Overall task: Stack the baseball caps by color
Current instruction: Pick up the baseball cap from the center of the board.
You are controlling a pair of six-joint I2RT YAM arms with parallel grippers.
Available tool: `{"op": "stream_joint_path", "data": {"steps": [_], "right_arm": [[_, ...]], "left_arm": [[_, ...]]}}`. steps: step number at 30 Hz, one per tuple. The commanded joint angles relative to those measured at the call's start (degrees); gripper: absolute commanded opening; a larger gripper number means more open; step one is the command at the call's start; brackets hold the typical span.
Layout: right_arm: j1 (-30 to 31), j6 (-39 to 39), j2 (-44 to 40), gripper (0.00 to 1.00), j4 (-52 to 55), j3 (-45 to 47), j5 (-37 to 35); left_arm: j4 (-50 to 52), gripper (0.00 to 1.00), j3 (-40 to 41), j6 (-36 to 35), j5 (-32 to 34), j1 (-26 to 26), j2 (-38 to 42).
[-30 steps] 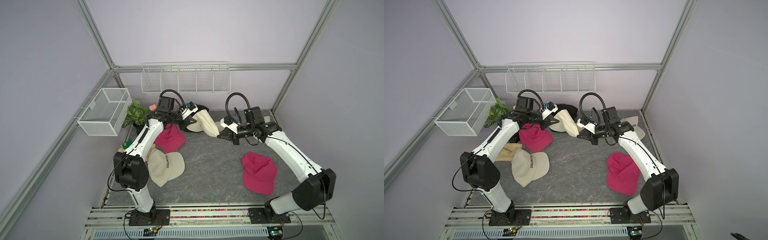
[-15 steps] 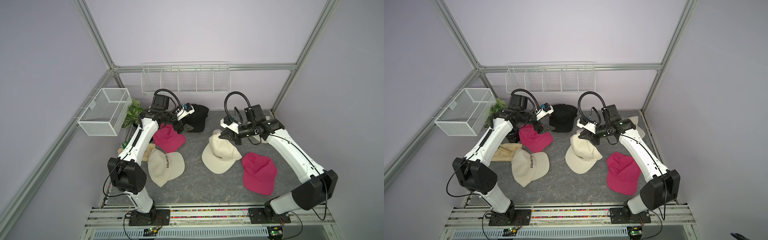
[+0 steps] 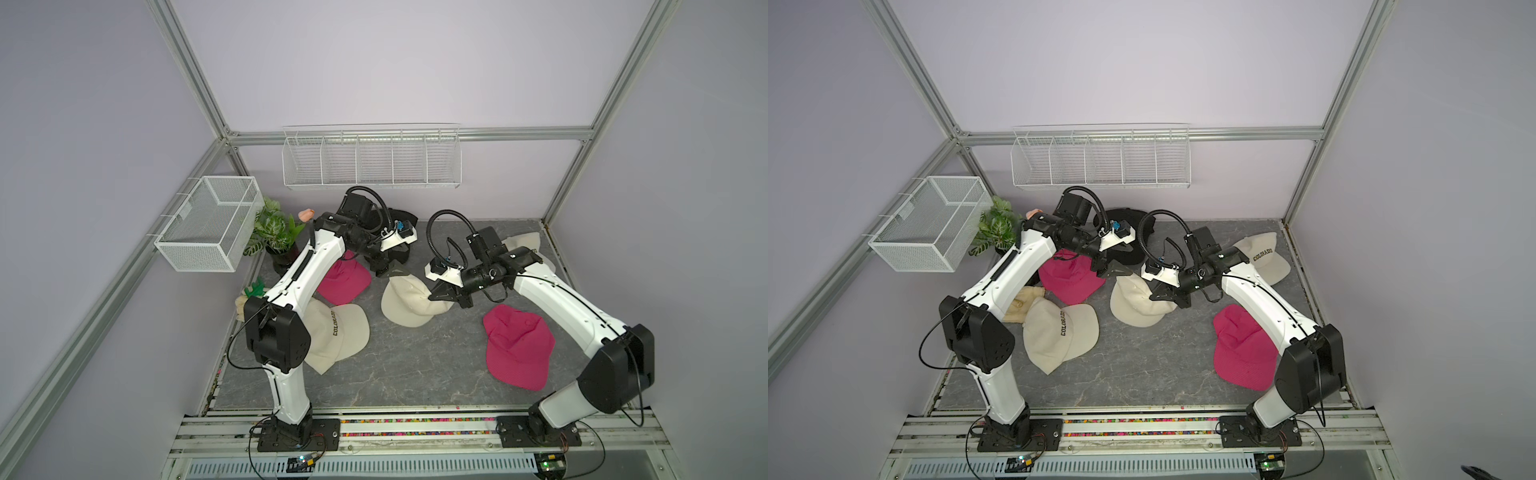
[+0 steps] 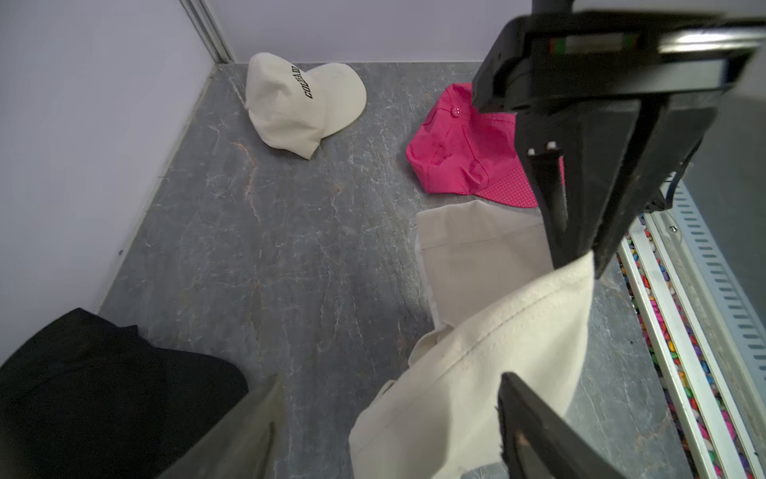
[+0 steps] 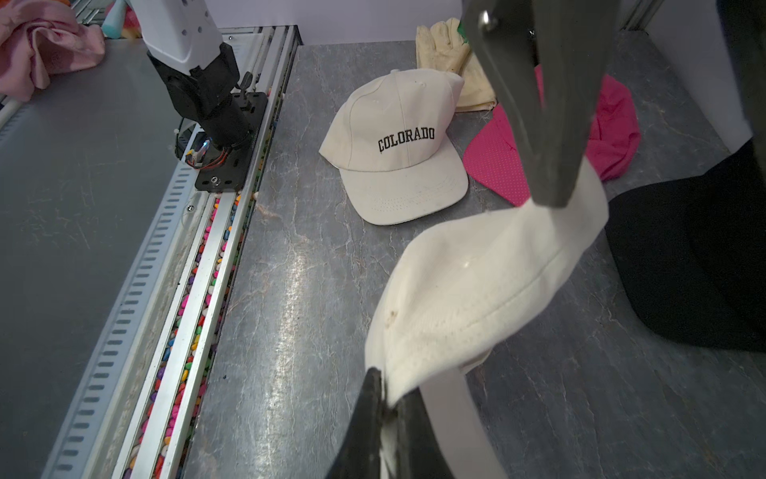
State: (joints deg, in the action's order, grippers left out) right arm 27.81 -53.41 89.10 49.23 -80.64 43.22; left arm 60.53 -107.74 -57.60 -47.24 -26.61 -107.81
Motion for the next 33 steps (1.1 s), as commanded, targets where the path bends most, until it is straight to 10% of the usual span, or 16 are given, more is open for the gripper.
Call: {"op": "stream_joint_path", "data": {"steps": [1, 6, 23, 30, 33], "right_arm": [[0.4, -6.9, 0.7, 0.07, 4.7, -2.5, 2.3], [0.4, -10.2, 1.2, 0.07, 5.2, -2.3, 2.6], [0.0, -7.6, 3.8, 0.07, 7.5, -5.6, 3.0], [-0.5, -5.2, 5.0, 0.07, 8.0, -6.0, 3.1], [-1.2, -4.5, 5.2, 0.27, 8.6, -5.4, 3.3]], "left_arm": [[5.2, 0.8, -1.4, -5.4, -2.5, -1.4, -0.5], [20.4, 0.75, -5.5, -15.1, -7.1, -1.8, -4.4], [9.6, 0.57, 3.0, -6.0, 0.0, -4.4, -3.0], [10.2, 0.0, 3.7, -7.4, -3.2, -3.7, -0.9], [10.5, 0.0, 4.0, -8.1, -4.6, -2.2, 0.4]]}}
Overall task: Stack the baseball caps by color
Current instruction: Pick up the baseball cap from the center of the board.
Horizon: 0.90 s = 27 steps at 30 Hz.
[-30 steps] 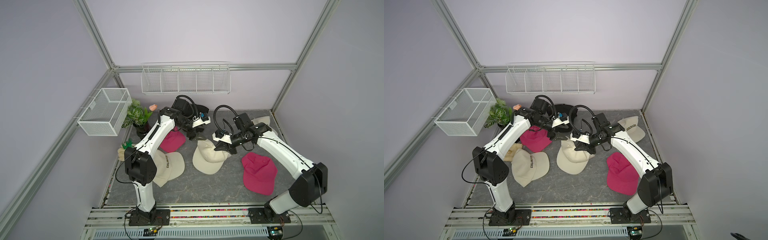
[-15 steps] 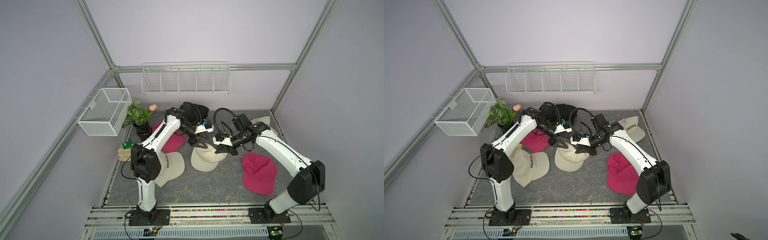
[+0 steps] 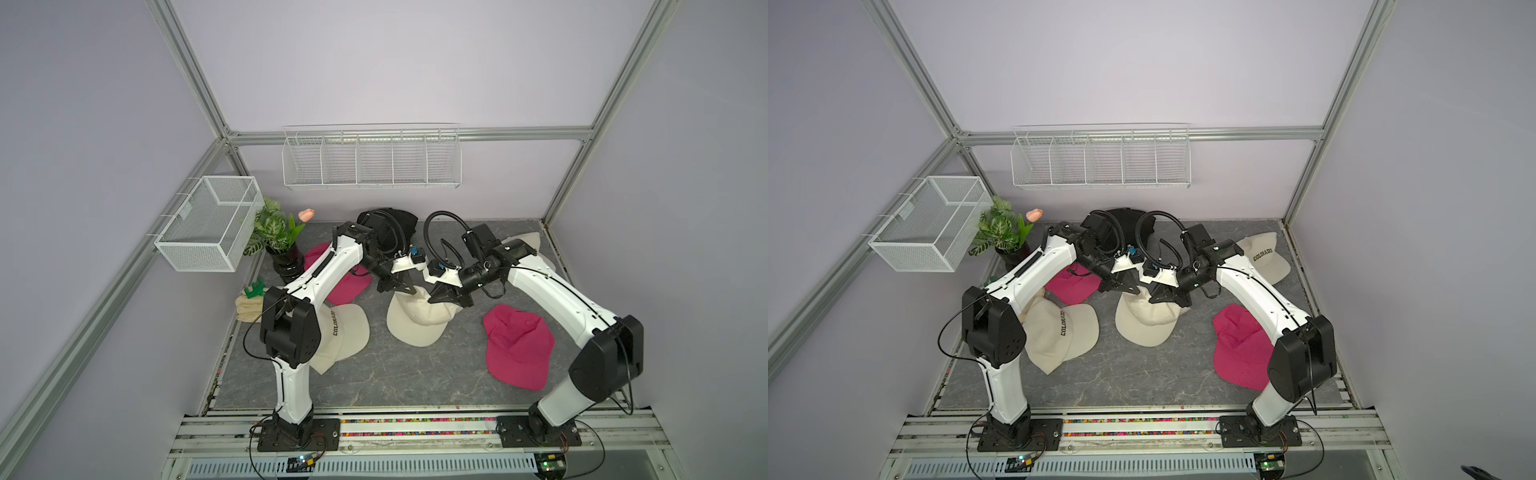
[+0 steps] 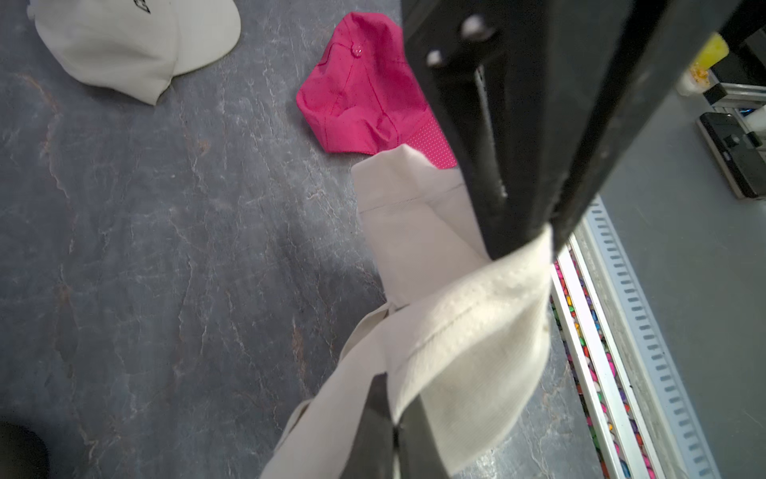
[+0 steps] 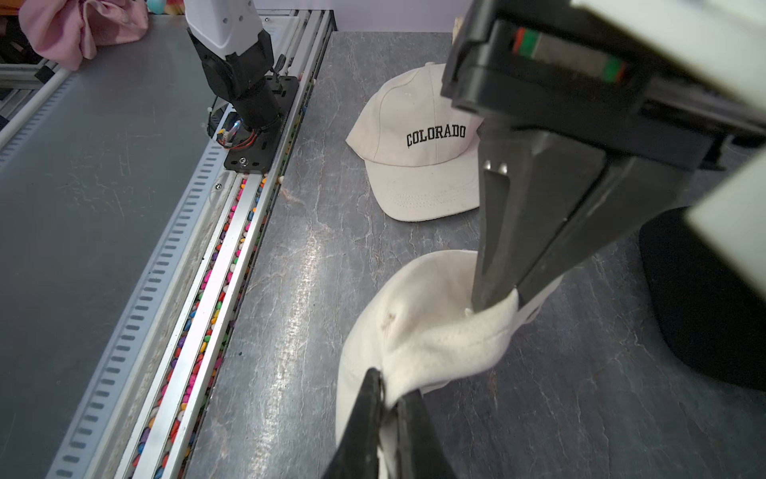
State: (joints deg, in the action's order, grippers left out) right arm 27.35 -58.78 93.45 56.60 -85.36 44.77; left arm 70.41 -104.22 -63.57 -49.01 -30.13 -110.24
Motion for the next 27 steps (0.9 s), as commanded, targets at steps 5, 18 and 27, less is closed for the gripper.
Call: {"op": "stream_joint_path", "data": {"steps": [5, 18, 27], "right_arm": [[-2.5, 0.8, 0.2, 0.54, 0.0, 2.1, 2.2], [-10.3, -7.7, 2.1, 0.63, 3.8, 6.5, 8.6], [-11.0, -11.2, 3.4, 0.49, 7.6, 7.9, 9.9]], "left_arm": [[5.0, 0.0, 1.1, -7.9, -8.7, 4.9, 5.1], [5.5, 0.0, 0.9, -8.6, -8.7, 5.6, 6.1], [5.1, 0.0, -0.5, -7.3, -7.7, 5.7, 5.2]]}}
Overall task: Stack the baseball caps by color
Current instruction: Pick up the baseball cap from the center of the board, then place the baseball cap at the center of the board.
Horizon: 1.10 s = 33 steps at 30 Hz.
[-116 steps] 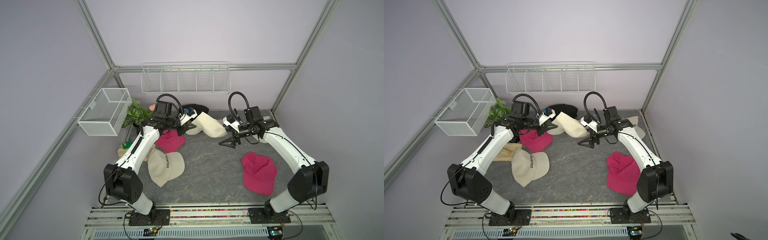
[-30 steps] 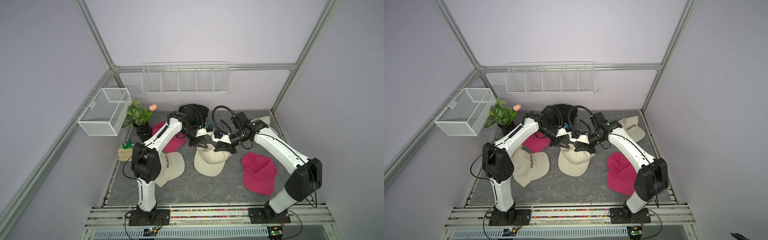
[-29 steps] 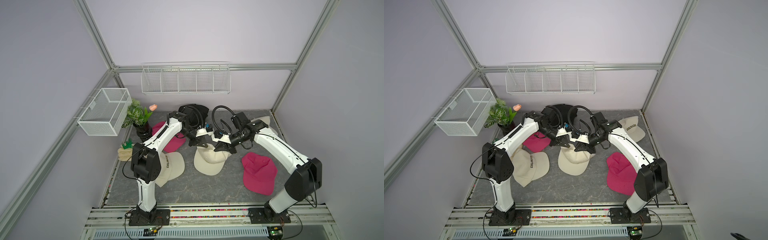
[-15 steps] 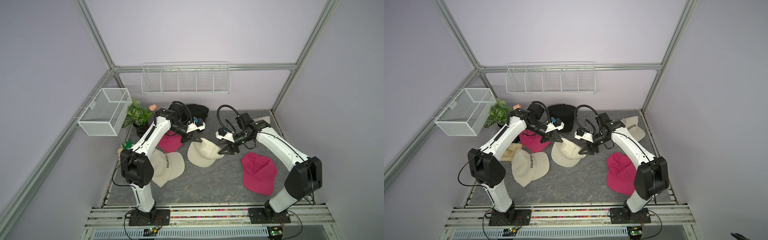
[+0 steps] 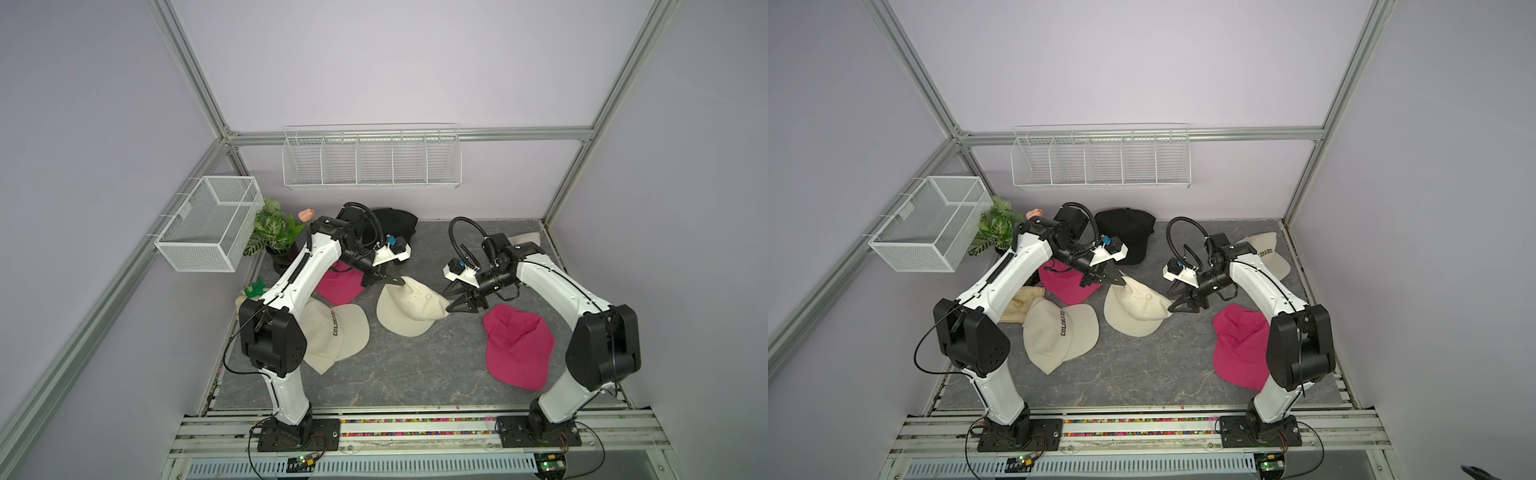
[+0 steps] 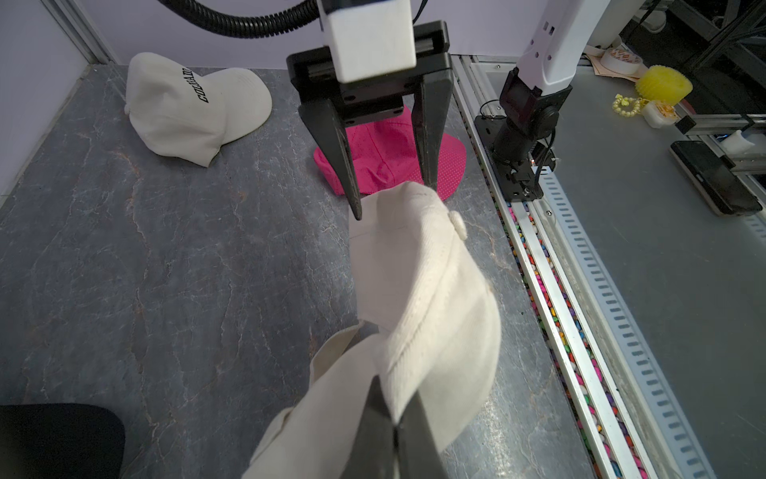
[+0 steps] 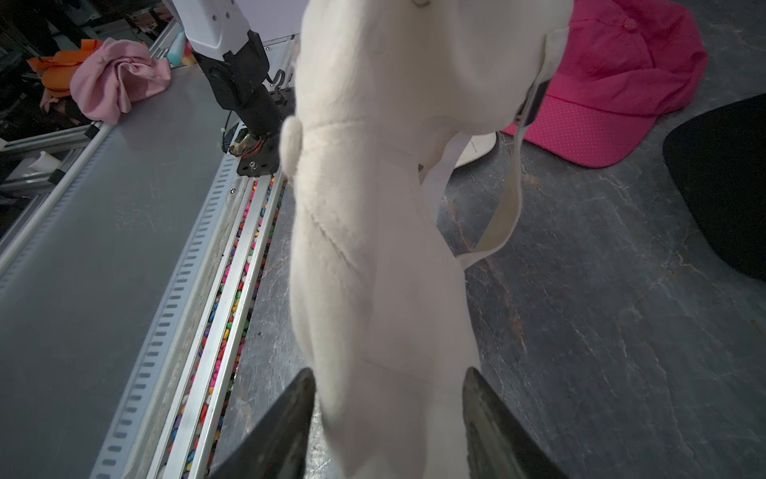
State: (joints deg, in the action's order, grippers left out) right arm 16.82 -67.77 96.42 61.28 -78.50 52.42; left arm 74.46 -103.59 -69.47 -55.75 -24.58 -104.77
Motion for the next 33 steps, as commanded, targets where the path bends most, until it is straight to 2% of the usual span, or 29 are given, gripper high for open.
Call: {"op": "stream_joint_path", "data": {"steps": [1, 4, 7, 9, 12, 15, 19, 24, 29, 30, 32, 33], "right_arm": [[-0.9, -1.8, 0.6, 0.4, 3.3, 0.9, 2.2], [-2.1, 0.4, 0.4, 0.17, 3.1, 0.3, 2.2], [-3.6, 1.6, 0.8, 0.08, 4.9, -2.0, 3.6], [-4.6, 0.4, 2.9, 0.07, 8.9, -4.7, 5.2], [-4.8, -1.8, 7.5, 0.06, 16.2, -8.7, 3.8], [-4.8, -1.6, 11.9, 0.07, 21.8, -12.9, 2.3], [-4.8, 7.3, 16.5, 0.07, 20.9, -18.0, -1.9], [-4.7, 17.5, 20.3, 0.07, 15.7, -21.1, -7.6], [-4.8, 32.2, 22.0, 0.13, 5.1, -21.9, -14.0], [-4.8, 35.6, 22.0, 0.17, 2.6, -21.9, -15.0], [-4.8, 45.8, 21.2, 0.35, -5.6, -21.0, -18.3], [-4.8, 49.6, 20.4, 0.47, -9.9, -20.3, -19.2]], "left_arm": [[1.0, 0.0, -1.1, -1.4, -0.8, 0.2, -0.2], [-0.3, 0.0, -0.6, 0.2, -0.3, 0.2, -0.5], [-5.8, 0.0, 1.8, 5.1, 0.9, 0.2, -0.7], [-12.9, 0.0, 4.8, 11.3, 1.9, 0.2, -0.3], [-25.0, 0.0, 10.8, 21.4, 3.5, 0.1, 0.7], [-31.2, 0.0, 14.2, 27.2, 4.6, 0.1, 1.1], [-32.5, 0.0, 14.7, 30.2, 7.9, 0.0, -1.2], [-26.4, 0.0, 6.9, 31.1, 12.7, 0.2, -8.0], [-26.2, 0.0, 1.7, 32.7, 15.4, 0.4, -14.3], [-27.5, 0.0, 1.2, 34.2, 16.2, 0.4, -14.9], [-32.0, 0.01, 1.0, 38.8, 19.4, 0.6, -15.3], [-33.7, 0.07, 1.0, 40.3, 20.1, 0.6, -15.1]]}}
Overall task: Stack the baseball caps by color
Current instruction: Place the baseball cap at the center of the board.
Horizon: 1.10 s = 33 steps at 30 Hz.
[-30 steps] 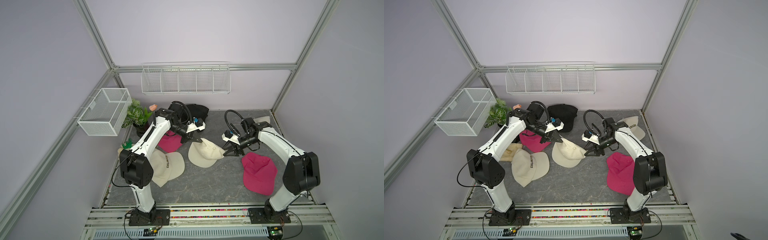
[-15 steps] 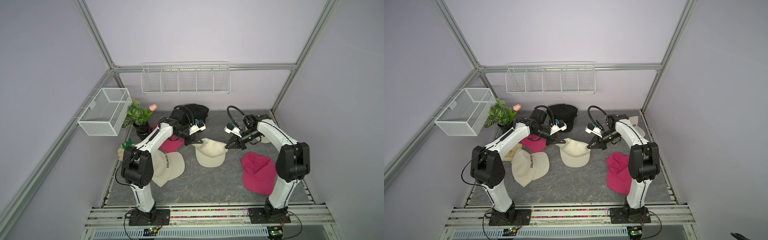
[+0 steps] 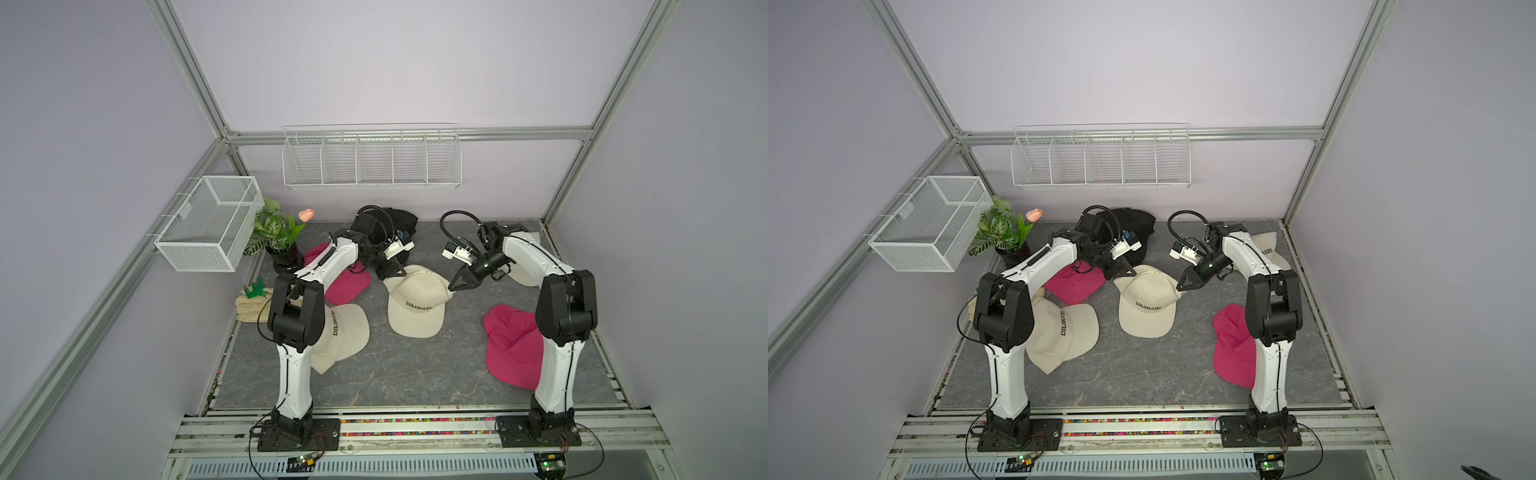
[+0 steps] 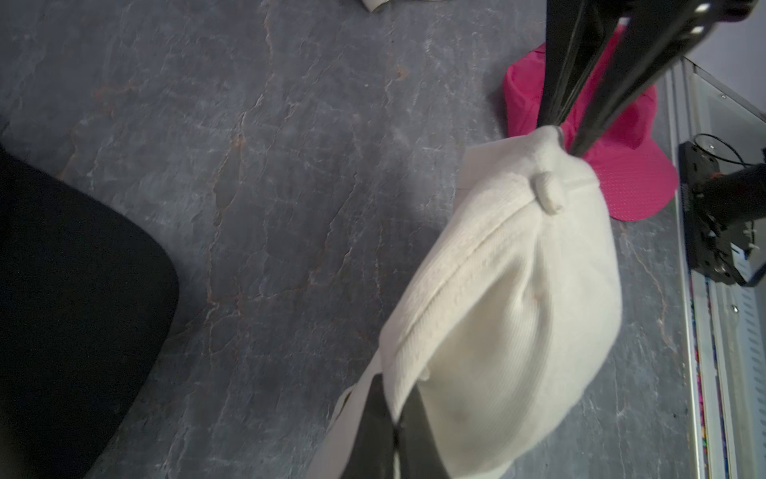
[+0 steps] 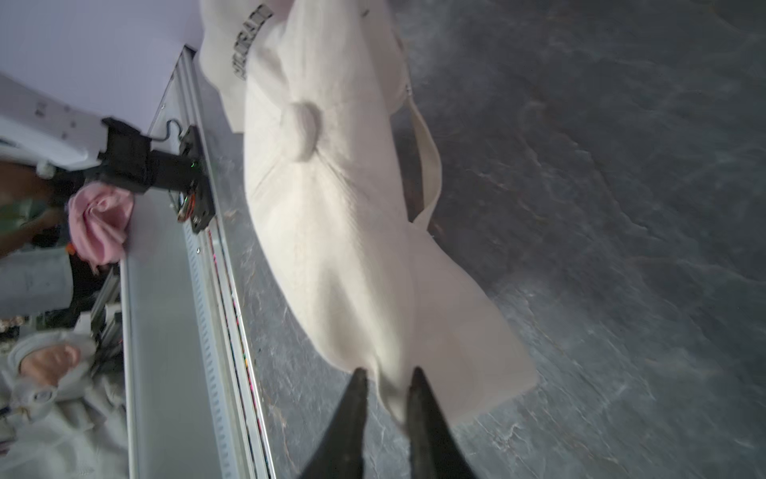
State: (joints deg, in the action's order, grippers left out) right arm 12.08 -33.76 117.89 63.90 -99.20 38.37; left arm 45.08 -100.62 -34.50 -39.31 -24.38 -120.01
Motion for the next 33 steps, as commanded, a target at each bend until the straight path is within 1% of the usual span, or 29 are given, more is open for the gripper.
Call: {"op": "stream_joint_path", "data": {"steps": [1, 2, 3, 4, 5, 6, 9, 10, 12, 13, 16, 17, 19, 21, 23, 25, 26, 28, 29, 30, 31, 33], "right_arm": [[0.0, 19.3, -2.2, 0.65, -16.7, 1.6, -6.2], [-0.1, 23.1, -3.7, 0.84, -21.3, 3.2, -7.3], [-0.1, 26.2, -5.3, 0.9, -25.1, 5.0, -8.5], [0.0, 29.8, -7.3, 0.89, -28.9, 6.7, -10.6], [0.0, 33.0, -9.1, 0.89, -31.7, 8.3, -13.3], [0.0, 34.8, -10.6, 0.89, -33.0, 9.3, -15.4], [0.2, 42.2, -16.3, 0.89, -35.5, 13.4, -26.8], [0.2, 45.3, -18.4, 0.89, -36.4, 15.4, -31.3], [0.2, 48.6, -22.7, 0.89, -38.3, 20.0, -37.9], [0.2, 49.3, -25.2, 0.89, -39.4, 22.6, -41.5], [0.3, 51.2, -32.9, 0.89, -46.8, 32.7, -51.8], [0.2, 52.1, -35.3, 0.89, -49.4, 36.1, -53.4], [0.1, 54.2, -38.6, 0.89, -52.8, 40.6, -54.9], [0.0, 53.7, -41.0, 0.89, -56.3, 44.4, -53.5], [-0.1, 53.5, -42.6, 0.89, -58.9, 47.8, -52.1], [-0.1, 54.8, -43.3, 0.89, -58.4, 50.1, -51.8], [0.0, 56.7, -43.4, 0.89, -57.0, 50.4, -52.1], [0.0, 59.1, -43.1, 0.92, -55.5, 51.0, -50.6], [-0.1, 61.2, -43.0, 0.93, -55.1, 51.3, -49.2], [0.0, 61.9, -43.2, 0.92, -56.5, 52.4, -45.9], [0.0, 62.3, -43.3, 0.89, -59.3, 53.8, -42.3], [0.3, 65.8, -43.5, 0.89, -65.5, 57.4, -36.0]], "left_arm": [[-6.7, 0.25, -1.7, 8.0, 4.9, 0.5, 0.6], [-8.3, 0.38, -1.8, 10.4, 7.1, 0.5, 1.0], [-9.7, 0.48, -1.6, 12.4, 8.2, 0.6, 1.5], [-11.5, 0.59, -1.0, 14.5, 10.1, 0.6, 2.2], [-13.3, 0.65, 0.0, 17.0, 12.1, 0.5, 3.2], [-14.7, 0.68, 1.2, 18.4, 13.5, 0.6, 4.3], [-21.5, 0.86, 7.3, 24.4, 19.3, 0.6, 9.4], [-23.7, 1.0, 9.3, 26.6, 21.6, 0.6, 11.1], [-28.2, 1.0, 13.5, 32.4, 27.2, 0.5, 14.2], [-30.5, 1.0, 16.0, 35.0, 29.0, 0.5, 15.9], [-38.1, 1.0, 23.4, 43.6, 30.2, 0.5, 20.0], [-38.8, 1.0, 24.6, 46.8, 30.4, 0.5, 20.6], [-36.8, 1.0, 25.0, 52.4, 31.5, 0.5, 20.6], [-36.7, 1.0, 26.8, 56.0, 30.5, 0.3, 20.7], [-38.5, 1.0, 30.2, 57.9, 29.4, -0.7, 22.0], [-39.8, 1.0, 33.5, 59.1, 29.4, -2.0, 23.4], [-40.1, 1.0, 34.8, 59.8, 29.5, -2.8, 23.9], [-39.7, 1.0, 36.7, 61.4, 30.5, -4.1, 24.7], [-39.6, 1.0, 37.7, 62.3, 31.1, -4.7, 25.0], [-39.9, 1.0, 39.1, 63.5, 31.5, -5.0, 25.4], [-41.0, 1.0, 40.5, 65.0, 31.4, -5.1, 25.8], [-44.8, 1.0, 44.3, 68.2, 30.4, -5.1, 26.7]]}}
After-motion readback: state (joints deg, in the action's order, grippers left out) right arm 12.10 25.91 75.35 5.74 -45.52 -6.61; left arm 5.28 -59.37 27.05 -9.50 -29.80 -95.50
